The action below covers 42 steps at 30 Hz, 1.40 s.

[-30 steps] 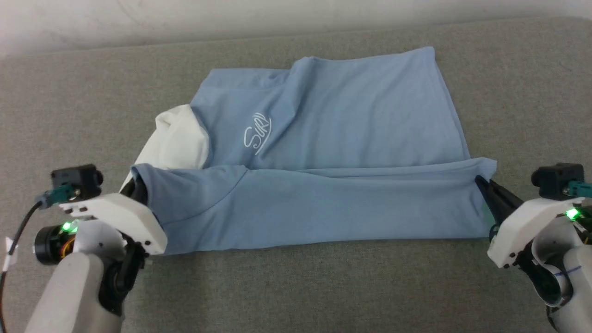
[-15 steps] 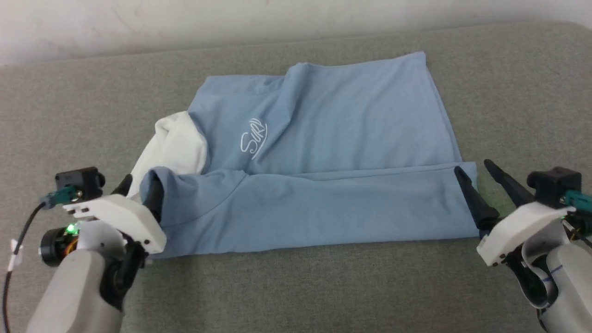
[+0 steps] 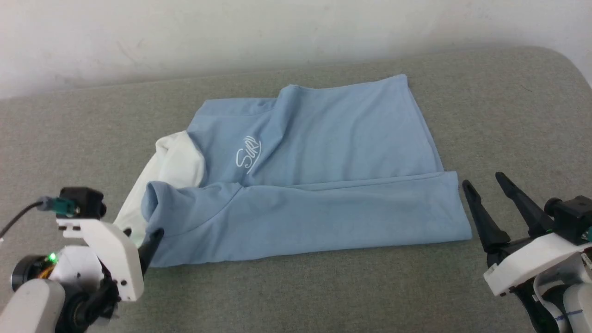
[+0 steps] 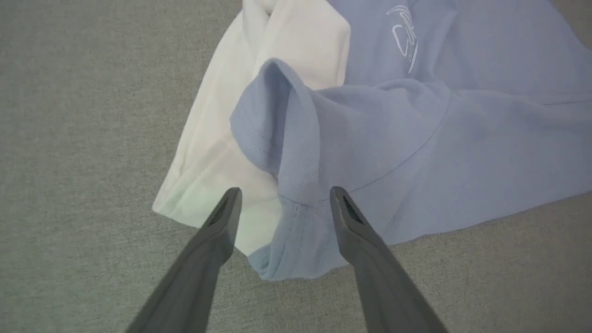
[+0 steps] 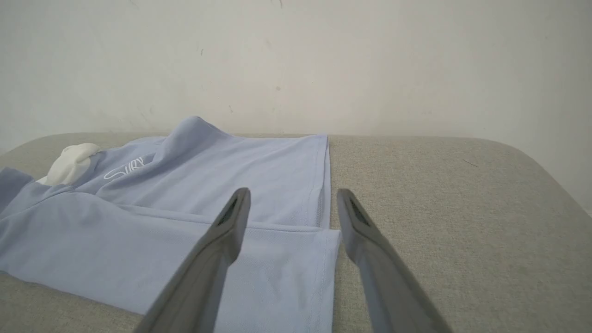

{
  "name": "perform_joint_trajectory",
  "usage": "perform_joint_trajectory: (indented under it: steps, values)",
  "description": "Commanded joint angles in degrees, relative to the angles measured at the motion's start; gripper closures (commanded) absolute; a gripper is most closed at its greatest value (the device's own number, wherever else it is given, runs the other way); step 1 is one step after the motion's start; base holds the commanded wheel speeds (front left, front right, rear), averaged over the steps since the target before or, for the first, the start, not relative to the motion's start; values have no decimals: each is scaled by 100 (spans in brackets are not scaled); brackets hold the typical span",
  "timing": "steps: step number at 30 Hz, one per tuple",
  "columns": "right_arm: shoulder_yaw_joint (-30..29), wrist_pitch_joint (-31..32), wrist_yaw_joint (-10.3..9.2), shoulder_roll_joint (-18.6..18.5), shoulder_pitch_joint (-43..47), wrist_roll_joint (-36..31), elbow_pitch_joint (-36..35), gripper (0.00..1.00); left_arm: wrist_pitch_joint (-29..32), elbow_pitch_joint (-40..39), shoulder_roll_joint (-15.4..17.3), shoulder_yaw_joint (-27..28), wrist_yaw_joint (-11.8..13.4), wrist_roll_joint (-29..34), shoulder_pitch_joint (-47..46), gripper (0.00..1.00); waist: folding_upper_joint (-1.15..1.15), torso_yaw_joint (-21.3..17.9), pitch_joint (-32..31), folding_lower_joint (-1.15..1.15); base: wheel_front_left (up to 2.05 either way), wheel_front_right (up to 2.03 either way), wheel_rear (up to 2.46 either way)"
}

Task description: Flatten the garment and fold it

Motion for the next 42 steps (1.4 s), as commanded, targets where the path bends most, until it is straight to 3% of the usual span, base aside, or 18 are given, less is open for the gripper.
perform_joint_trajectory:
  steps: [1,5,10,11,12,13,19,26,36,37,39,40,42]
  values:
    - [-45,74,-10,72,79,-56,-146,0,147,-42,35,-30,99,-64,137,0,0,-66,22,1,0,0,0]
    - [-101,246,-10,194,154,-106,-488,0,348,119,61,-200,278,100,246,0,0,-159,108,1,0,0,0]
    - [-145,382,-10,253,205,-76,-650,0,176,707,-241,-472,405,323,164,0,0,-243,198,1,0,0,0]
    - [-155,409,-10,255,213,-55,-664,0,207,820,-303,-536,393,314,154,25,0,-259,211,1,0,0,0]
    - [-165,459,-10,237,226,-45,-659,0,273,927,-343,-631,357,320,147,67,0,-269,212,1,0,0,0]
    - [-167,531,-10,220,235,-9,-650,0,359,1040,-383,-698,317,283,147,100,0,-279,218,1,0,0,0]
    - [-82,1215,-10,-53,133,260,-419,0,750,1261,-486,-979,197,196,127,100,0,-248,212,1,0,0,0]
    - [383,2039,-10,-324,-311,746,287,0,456,1129,-439,-839,279,266,31,100,0,-133,229,1,0,0,0]
    - [1235,2739,-10,-433,-1369,1241,2232,0,238,680,-446,-839,244,332,-149,100,0,172,365,1,0,0,0]
    - [1370,2871,-10,-420,-1415,1337,2352,51,228,672,-449,-845,232,327,-155,100,0,190,372,1,0,0,0]
    - [1621,3167,-10,-406,-1471,1578,2506,95,194,663,-455,-845,215,312,-146,100,0,207,369,1,0,0,0]
    - [1716,3263,-10,-415,-1495,1684,2531,100,172,656,-457,-839,208,299,-130,100,0,209,360,1,0,0,0]
    - [1830,3318,-10,-461,-1550,1868,2519,100,104,612,-437,-813,185,282,-95,100,0,206,322,1,0,0,0]
